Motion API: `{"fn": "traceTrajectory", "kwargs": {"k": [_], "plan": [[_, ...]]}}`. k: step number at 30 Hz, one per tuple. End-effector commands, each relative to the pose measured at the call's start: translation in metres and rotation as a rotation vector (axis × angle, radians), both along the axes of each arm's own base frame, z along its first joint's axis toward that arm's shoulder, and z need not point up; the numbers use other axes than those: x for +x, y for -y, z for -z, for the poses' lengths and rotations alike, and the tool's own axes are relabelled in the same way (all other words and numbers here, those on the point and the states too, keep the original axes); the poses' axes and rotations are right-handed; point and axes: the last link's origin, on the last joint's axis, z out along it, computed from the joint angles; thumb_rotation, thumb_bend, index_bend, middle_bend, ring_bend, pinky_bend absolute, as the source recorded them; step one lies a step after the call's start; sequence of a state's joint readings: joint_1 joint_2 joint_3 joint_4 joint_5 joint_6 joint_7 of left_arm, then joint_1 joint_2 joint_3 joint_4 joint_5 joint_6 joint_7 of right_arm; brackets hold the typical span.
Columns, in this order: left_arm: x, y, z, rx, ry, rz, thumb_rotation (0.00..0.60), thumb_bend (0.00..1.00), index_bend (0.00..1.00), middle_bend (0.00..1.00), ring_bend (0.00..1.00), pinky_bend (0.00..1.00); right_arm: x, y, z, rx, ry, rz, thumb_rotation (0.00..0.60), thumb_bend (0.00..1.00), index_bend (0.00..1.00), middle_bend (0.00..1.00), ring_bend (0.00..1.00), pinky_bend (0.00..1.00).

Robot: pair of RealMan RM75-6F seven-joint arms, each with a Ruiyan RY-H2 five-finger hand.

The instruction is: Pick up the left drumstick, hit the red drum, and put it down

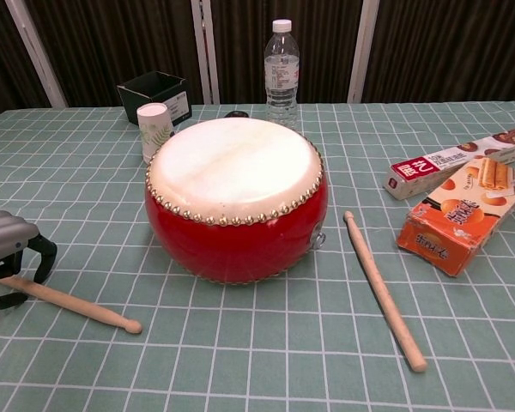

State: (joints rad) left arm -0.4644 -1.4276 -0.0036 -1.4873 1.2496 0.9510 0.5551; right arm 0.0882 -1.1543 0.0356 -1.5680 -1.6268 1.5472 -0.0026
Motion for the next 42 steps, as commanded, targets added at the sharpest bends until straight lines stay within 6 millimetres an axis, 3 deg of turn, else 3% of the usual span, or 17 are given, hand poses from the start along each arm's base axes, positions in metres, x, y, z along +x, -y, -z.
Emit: {"fn": "traceTrajectory", "kwargs": {"k": [1,12,24,30,33,42], "plan": [[-0.001,0.0,0.001,-0.003,-0.004,-0.001,0.6,0.27,0.51,1.0,1.0,0.99,0.0,0.0,0.0,0.0,0.0,0.0,0.6,0.3,0.0,0.0,0.0,0.11],[0.002,0.002,0.001,-0.001,0.011,0.004,0.6,0.47,0.7,1.0,1.0,0.99,0.0,0.0,0.0,-0.002,0.001,0.0,0.6,0.3,0.0,0.0,0.0,0.11],[0.035,-0.001,-0.039,0.083,0.144,0.033,0.6,0.53,0.73,1.0,1.0,0.99,0.0,0.0,0.0,-0.003,0.0,-0.001,0.6,0.3,0.0,0.0,0.0,0.11],[0.045,-0.008,-0.056,0.125,0.209,0.016,0.6,0.72,0.75,1.0,1.0,0.99,0.0,0.0,0.0,-0.002,-0.002,-0.001,0.6,0.3,0.0,0.0,0.0,0.11],[0.049,-0.011,-0.063,0.145,0.25,0.015,0.6,0.76,0.76,1.0,1.0,0.99,0.0,0.0,0.0,-0.003,-0.002,-0.001,0.6,0.3,0.0,0.0,0.0,0.11],[0.071,-0.013,-0.078,0.193,0.379,0.075,0.6,0.77,0.76,1.0,1.0,0.99,0.0,0.0,0.0,-0.003,-0.004,0.001,0.6,0.3,0.0,0.0,0.0,0.11]]}}
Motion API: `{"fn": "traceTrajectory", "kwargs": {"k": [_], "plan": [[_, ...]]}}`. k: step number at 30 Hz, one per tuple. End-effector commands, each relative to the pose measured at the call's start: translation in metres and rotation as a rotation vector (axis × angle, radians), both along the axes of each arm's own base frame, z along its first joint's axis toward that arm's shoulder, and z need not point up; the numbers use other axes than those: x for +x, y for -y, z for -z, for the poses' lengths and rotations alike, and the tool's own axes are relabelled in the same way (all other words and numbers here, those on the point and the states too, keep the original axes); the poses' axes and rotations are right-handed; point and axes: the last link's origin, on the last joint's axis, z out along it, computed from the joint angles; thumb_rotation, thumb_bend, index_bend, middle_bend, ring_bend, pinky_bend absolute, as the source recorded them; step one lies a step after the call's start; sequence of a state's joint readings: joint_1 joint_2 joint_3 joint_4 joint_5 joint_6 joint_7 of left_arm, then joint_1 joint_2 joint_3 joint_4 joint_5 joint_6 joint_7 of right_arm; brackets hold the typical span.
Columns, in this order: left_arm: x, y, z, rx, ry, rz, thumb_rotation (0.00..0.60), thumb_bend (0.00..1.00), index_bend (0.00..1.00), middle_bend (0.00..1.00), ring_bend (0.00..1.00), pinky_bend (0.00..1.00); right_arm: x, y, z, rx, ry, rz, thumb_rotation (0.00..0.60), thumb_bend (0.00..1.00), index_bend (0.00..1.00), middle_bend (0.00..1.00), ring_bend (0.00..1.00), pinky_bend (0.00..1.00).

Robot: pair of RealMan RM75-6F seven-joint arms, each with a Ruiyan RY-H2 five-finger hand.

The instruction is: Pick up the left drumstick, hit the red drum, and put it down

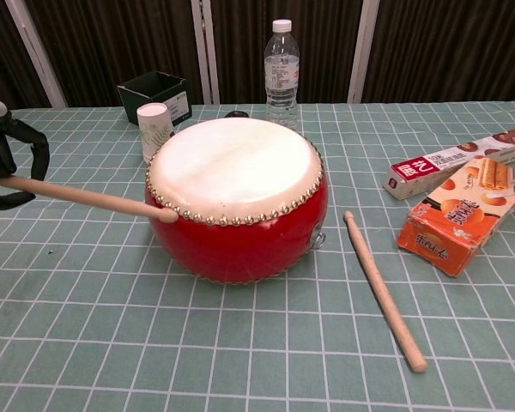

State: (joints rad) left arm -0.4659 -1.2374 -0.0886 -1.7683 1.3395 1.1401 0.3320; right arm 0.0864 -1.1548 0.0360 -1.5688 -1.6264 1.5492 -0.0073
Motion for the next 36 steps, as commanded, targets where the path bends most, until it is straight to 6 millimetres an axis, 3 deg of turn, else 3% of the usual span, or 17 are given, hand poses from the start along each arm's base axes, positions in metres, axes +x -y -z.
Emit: {"fn": "traceTrajectory", "kwargs": {"k": [1,11,20,26,32,36], "plan": [[0.011,-0.001,-0.006,0.022,0.049,0.017,0.6,0.77,0.76,1.0,1.0,0.99,0.0,0.0,0.0,-0.001,-0.002,0.0,0.6,0.3,0.0,0.0,0.0,0.11],[0.051,-0.025,-0.025,0.149,0.185,0.038,0.6,0.77,0.76,1.0,1.0,0.99,0.0,0.0,0.0,0.0,0.0,0.004,0.6,0.3,0.0,0.0,0.0,0.11],[0.074,-0.046,-0.014,0.27,0.24,0.032,0.6,0.77,0.76,1.0,1.0,1.0,0.0,0.001,0.0,0.0,0.003,0.006,0.6,0.3,0.0,0.0,0.0,0.11],[0.068,-0.056,0.005,0.226,0.065,-0.013,0.6,0.76,0.76,1.0,1.0,1.0,0.0,0.001,0.0,0.003,0.009,0.008,0.6,0.3,0.0,0.0,0.0,0.11],[0.039,-0.051,0.031,0.074,-0.24,-0.167,0.6,0.77,0.77,1.0,1.0,1.0,0.0,0.0,-0.001,0.004,0.015,0.004,0.6,0.3,0.0,0.0,0.0,0.11],[0.035,-0.05,0.031,0.004,-0.346,-0.291,0.6,0.77,0.77,1.0,1.0,1.0,-0.001,-0.001,-0.002,0.006,0.021,0.008,0.6,0.3,0.0,0.0,0.0,0.11]]}}
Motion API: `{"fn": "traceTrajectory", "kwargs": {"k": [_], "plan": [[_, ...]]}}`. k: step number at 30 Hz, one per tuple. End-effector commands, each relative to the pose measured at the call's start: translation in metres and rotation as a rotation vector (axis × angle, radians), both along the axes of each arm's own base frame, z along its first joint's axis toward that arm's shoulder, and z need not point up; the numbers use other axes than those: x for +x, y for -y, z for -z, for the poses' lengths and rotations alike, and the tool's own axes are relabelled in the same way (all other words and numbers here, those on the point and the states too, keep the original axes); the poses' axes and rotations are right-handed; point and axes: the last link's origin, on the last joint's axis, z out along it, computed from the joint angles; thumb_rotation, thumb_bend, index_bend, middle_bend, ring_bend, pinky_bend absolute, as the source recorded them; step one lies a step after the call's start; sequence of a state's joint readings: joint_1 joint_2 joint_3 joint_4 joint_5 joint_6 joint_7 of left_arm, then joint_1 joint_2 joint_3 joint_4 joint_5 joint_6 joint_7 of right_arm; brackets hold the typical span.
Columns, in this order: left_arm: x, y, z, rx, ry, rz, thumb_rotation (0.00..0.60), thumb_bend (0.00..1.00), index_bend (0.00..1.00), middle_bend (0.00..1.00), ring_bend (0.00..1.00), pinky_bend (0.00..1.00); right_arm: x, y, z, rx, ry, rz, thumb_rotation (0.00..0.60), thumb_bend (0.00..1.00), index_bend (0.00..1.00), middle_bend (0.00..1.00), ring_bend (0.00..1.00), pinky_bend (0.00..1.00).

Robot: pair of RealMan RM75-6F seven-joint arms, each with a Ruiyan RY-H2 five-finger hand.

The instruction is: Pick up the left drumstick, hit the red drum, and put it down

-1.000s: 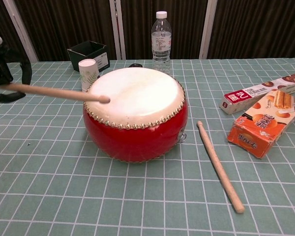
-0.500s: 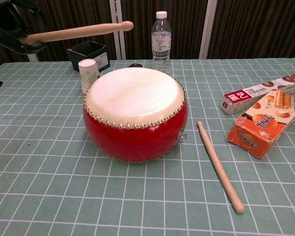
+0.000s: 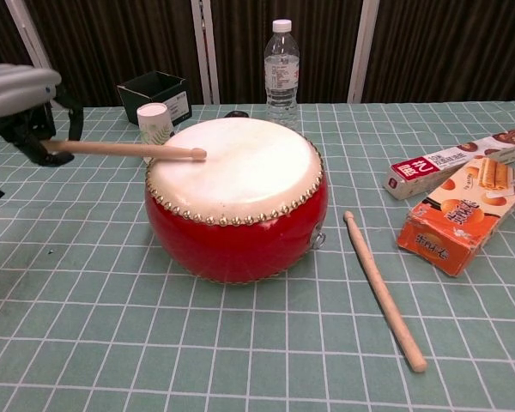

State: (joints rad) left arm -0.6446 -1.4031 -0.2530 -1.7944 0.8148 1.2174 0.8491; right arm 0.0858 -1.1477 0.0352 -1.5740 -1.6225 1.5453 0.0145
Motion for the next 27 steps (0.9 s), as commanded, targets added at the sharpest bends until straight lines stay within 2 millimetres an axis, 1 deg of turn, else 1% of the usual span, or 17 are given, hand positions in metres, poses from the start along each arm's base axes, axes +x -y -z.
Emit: {"fn": "traceTrajectory", "kwargs": {"k": [1,3,5,7,10,17,19,23,25,27], "plan": [[-0.002,0.002,0.008,-0.105,-0.113,-0.139,0.6,0.77,0.77,1.0,1.0,1.0,0.0,0.0,-0.001,0.0,0.002,0.002,0.6,0.3,0.0,0.0,0.0,0.11],[0.015,-0.001,-0.001,-0.016,0.052,-0.067,0.6,0.77,0.77,1.0,1.0,1.0,0.0,-0.001,-0.001,0.0,0.003,0.003,0.6,0.3,0.0,0.0,0.0,0.11],[0.026,0.0,-0.01,0.067,0.197,0.033,0.6,0.77,0.77,1.0,1.0,1.0,0.0,-0.001,-0.001,-0.001,0.001,0.003,0.6,0.3,0.0,0.0,0.0,0.11],[0.033,0.002,-0.018,0.112,0.295,0.109,0.6,0.77,0.77,1.0,1.0,1.0,0.0,-0.001,0.0,0.0,-0.001,0.004,0.6,0.3,0.0,0.0,0.0,0.11],[0.043,0.005,-0.029,0.147,0.366,0.189,0.6,0.77,0.77,1.0,1.0,1.0,0.0,-0.001,0.0,0.0,-0.003,0.002,0.6,0.3,0.0,0.0,0.0,0.11],[0.069,0.009,-0.049,0.211,0.495,0.315,0.6,0.76,0.77,1.0,1.0,1.0,0.0,-0.002,0.0,-0.002,-0.005,0.0,0.6,0.3,0.0,0.0,0.0,0.11],[0.075,0.009,-0.052,0.235,0.533,0.344,0.6,0.76,0.77,1.0,1.0,1.0,0.0,-0.001,0.0,-0.002,-0.004,0.001,0.6,0.3,0.0,0.0,0.0,0.11],[0.081,0.007,-0.052,0.253,0.543,0.372,0.6,0.76,0.77,1.0,1.0,1.0,0.0,-0.001,0.0,-0.001,-0.005,0.001,0.6,0.3,0.0,0.0,0.0,0.11],[0.08,0.005,-0.048,0.245,0.522,0.366,0.6,0.76,0.77,1.0,1.0,1.0,0.0,-0.001,0.0,0.0,-0.004,0.002,0.6,0.3,0.0,0.0,0.0,0.11],[0.073,0.002,-0.038,0.222,0.466,0.335,0.6,0.76,0.77,1.0,1.0,1.0,-0.001,-0.001,0.0,0.001,-0.003,0.004,0.6,0.3,0.0,0.0,0.0,0.11]]}}
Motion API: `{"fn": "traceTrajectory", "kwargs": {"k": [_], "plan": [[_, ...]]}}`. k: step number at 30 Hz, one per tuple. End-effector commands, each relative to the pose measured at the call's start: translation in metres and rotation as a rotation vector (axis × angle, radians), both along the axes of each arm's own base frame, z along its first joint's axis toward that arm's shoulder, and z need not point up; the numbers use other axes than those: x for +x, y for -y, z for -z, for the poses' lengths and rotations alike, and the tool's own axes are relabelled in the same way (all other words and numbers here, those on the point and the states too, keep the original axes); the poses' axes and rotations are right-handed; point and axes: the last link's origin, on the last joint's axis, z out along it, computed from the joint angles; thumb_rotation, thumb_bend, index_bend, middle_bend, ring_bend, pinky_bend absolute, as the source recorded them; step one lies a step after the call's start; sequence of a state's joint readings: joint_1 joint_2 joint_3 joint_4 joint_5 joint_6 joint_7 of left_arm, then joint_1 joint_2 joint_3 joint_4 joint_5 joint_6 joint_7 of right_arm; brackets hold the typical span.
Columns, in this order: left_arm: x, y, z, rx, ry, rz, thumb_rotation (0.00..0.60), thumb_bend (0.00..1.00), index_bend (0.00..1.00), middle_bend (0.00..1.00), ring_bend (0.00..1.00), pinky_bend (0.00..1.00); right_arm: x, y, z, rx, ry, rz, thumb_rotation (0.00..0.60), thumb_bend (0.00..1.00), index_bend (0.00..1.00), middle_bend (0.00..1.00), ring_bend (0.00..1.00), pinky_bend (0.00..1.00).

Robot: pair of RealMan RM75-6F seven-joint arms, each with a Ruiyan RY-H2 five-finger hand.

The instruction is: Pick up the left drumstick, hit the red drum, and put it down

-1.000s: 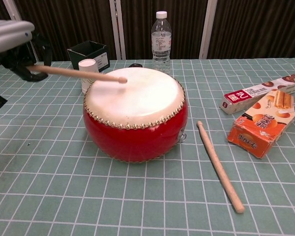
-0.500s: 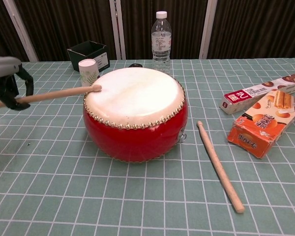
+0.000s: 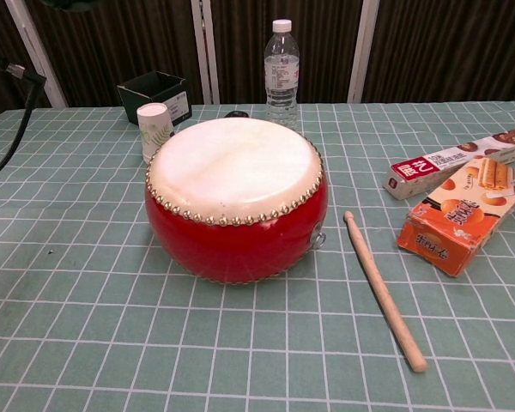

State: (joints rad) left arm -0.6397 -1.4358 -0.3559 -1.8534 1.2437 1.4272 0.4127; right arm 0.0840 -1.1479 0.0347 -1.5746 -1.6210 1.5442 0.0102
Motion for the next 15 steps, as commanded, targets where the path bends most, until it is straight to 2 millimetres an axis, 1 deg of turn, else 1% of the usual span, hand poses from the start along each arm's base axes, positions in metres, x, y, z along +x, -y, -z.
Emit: {"fn": "traceTrajectory", "kwargs": {"k": [1,3,6,7,8,9,12,14,15], "plan": [[-0.021,-0.007,0.028,-0.079,-0.147,-0.098,0.6,0.76,0.77,1.0,1.0,1.0,0.0,0.0,0.0,0.001,0.001,0.0,0.6,0.3,0.0,0.0,0.0,0.11],[-0.025,-0.009,0.034,-0.093,-0.175,-0.125,0.6,0.76,0.77,1.0,1.0,1.0,0.0,0.0,0.0,0.0,0.001,-0.001,0.6,0.3,0.0,0.0,0.0,0.11],[-0.041,-0.009,0.051,-0.154,-0.261,-0.198,0.6,0.76,0.77,1.0,1.0,1.0,0.0,0.0,0.0,0.003,0.003,0.003,0.6,0.3,0.0,0.0,0.0,0.11],[-0.046,-0.009,0.057,-0.176,-0.298,-0.222,0.6,0.76,0.77,1.0,1.0,1.0,0.0,0.001,0.0,0.003,0.004,0.004,0.6,0.3,0.0,0.0,0.0,0.11],[-0.061,-0.007,0.067,-0.238,-0.389,-0.272,0.6,0.76,0.77,1.0,1.0,1.0,0.0,0.0,0.0,0.003,0.004,0.004,0.6,0.3,0.0,0.0,0.0,0.11],[-0.065,-0.006,0.07,-0.272,-0.434,-0.301,0.6,0.76,0.77,1.0,1.0,1.0,0.0,0.0,-0.001,0.003,0.004,0.003,0.6,0.3,0.0,0.0,0.0,0.11],[-0.072,-0.003,0.071,-0.358,-0.551,-0.371,0.6,0.76,0.77,1.0,1.0,1.0,0.0,0.0,-0.001,0.004,0.005,0.004,0.6,0.3,0.0,0.0,0.0,0.11],[-0.07,-0.003,0.065,-0.382,-0.58,-0.398,0.6,0.76,0.77,1.0,1.0,1.0,0.0,0.0,-0.001,0.004,0.006,0.004,0.6,0.3,0.0,0.0,0.0,0.11],[-0.066,-0.004,0.061,-0.368,-0.562,-0.399,0.6,0.76,0.77,1.0,1.0,1.0,0.0,0.0,-0.001,0.003,0.006,0.004,0.6,0.3,0.0,0.0,0.0,0.11]]}}
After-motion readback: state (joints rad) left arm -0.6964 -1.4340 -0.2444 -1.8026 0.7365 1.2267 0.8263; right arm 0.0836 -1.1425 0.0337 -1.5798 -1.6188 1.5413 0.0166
